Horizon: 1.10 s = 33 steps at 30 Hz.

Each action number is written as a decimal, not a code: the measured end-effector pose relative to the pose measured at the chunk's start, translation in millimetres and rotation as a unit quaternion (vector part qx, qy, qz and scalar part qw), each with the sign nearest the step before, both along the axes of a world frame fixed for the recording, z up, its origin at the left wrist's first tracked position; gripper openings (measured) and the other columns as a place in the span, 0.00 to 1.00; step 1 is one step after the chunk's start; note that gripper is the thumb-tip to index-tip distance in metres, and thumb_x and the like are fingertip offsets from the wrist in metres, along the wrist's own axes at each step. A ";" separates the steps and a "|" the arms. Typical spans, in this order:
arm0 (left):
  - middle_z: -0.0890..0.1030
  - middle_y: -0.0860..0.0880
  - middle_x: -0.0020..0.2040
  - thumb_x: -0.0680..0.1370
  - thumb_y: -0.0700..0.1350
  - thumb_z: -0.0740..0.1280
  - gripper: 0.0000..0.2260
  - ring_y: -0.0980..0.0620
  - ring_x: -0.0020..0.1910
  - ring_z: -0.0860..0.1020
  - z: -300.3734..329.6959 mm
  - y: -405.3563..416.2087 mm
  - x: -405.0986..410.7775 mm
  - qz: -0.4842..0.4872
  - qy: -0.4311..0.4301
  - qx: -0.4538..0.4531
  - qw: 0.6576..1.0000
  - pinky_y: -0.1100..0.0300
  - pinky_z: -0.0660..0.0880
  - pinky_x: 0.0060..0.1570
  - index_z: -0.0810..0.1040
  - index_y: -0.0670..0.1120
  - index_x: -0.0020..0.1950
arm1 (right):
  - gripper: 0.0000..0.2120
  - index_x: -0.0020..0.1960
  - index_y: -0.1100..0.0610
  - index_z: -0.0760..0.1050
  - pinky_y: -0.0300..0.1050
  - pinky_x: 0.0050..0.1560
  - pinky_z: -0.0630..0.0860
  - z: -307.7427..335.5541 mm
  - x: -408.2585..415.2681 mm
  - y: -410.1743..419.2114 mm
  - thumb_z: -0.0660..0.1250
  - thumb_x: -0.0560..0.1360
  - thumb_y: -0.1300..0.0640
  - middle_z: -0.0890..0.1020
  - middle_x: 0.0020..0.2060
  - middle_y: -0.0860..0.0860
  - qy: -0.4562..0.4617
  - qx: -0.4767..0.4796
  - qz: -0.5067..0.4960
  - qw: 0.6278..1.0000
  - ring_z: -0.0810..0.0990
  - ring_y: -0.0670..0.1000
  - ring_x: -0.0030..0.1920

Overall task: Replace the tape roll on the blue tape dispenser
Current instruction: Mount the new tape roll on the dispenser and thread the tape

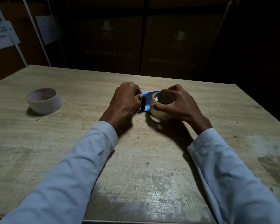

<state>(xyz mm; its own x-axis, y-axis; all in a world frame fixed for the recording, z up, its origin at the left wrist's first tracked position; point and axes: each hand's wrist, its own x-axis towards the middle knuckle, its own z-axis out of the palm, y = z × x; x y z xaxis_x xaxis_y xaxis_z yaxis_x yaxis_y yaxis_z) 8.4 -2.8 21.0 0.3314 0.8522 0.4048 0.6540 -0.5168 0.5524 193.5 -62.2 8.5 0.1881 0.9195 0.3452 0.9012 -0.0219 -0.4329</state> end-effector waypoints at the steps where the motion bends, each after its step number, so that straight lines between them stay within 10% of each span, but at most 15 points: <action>1: 0.84 0.43 0.51 0.77 0.40 0.70 0.06 0.51 0.43 0.75 -0.3 1.0 -0.8 -0.001 -0.001 -0.006 1.000 0.61 0.68 0.38 0.85 0.42 0.51 | 0.31 0.63 0.47 0.80 0.47 0.52 0.75 0.6 -0.7 0.0 0.72 0.66 0.32 0.75 0.57 0.46 0.001 0.000 -0.003 1.000 0.77 0.48 0.55; 33: 0.80 0.51 0.53 0.72 0.53 0.75 0.07 0.50 0.51 0.78 -14.8 7.7 -4.9 0.073 0.000 0.050 0.996 0.58 0.65 0.40 0.86 0.51 0.47 | 0.43 0.75 0.52 0.65 0.52 0.63 0.72 -0.6 3.7 1.0 0.73 0.68 0.34 0.73 0.69 0.51 0.038 -0.036 -0.012 0.999 0.71 0.54 0.68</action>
